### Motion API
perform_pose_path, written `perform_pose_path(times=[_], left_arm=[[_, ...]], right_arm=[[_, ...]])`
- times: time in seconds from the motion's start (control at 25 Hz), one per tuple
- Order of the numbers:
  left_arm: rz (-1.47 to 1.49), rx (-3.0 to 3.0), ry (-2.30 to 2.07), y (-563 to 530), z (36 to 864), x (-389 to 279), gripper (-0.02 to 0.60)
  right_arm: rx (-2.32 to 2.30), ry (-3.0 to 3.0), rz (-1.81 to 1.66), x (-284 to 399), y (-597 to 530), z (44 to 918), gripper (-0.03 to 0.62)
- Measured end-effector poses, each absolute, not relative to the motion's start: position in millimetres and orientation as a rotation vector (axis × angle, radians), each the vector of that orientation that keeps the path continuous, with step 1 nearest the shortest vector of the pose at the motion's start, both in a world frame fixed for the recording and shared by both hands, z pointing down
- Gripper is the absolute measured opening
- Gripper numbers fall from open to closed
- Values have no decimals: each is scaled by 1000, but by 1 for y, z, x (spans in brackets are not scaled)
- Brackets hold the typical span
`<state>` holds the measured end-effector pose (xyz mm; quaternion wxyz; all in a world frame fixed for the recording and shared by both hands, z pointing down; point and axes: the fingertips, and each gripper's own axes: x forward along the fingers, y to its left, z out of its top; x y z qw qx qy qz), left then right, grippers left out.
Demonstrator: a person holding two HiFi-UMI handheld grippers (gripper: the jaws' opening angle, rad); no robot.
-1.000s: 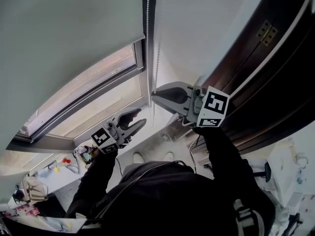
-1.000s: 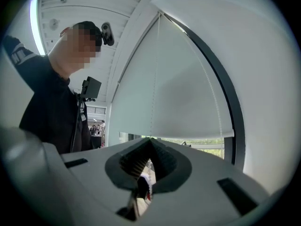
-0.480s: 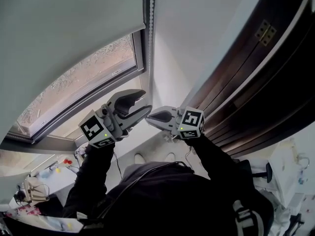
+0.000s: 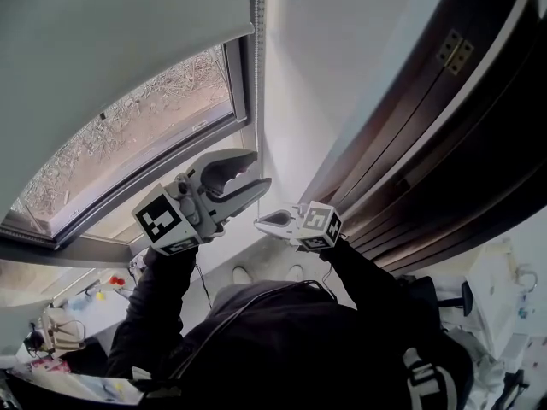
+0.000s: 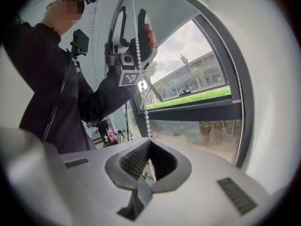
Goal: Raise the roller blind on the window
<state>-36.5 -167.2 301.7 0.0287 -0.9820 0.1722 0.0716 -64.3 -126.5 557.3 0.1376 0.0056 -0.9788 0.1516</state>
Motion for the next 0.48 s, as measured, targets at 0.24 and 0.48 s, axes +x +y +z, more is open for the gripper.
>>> perform_pose_path(times=[0.24, 0.48], left_arm=[[239, -3031, 546, -168, 301, -38, 21], [257, -3069, 563, -169, 302, -43, 9]], right_arm=[[5, -2846, 488, -65, -124, 558, 8], [30, -2854, 500, -59, -129, 559, 8]])
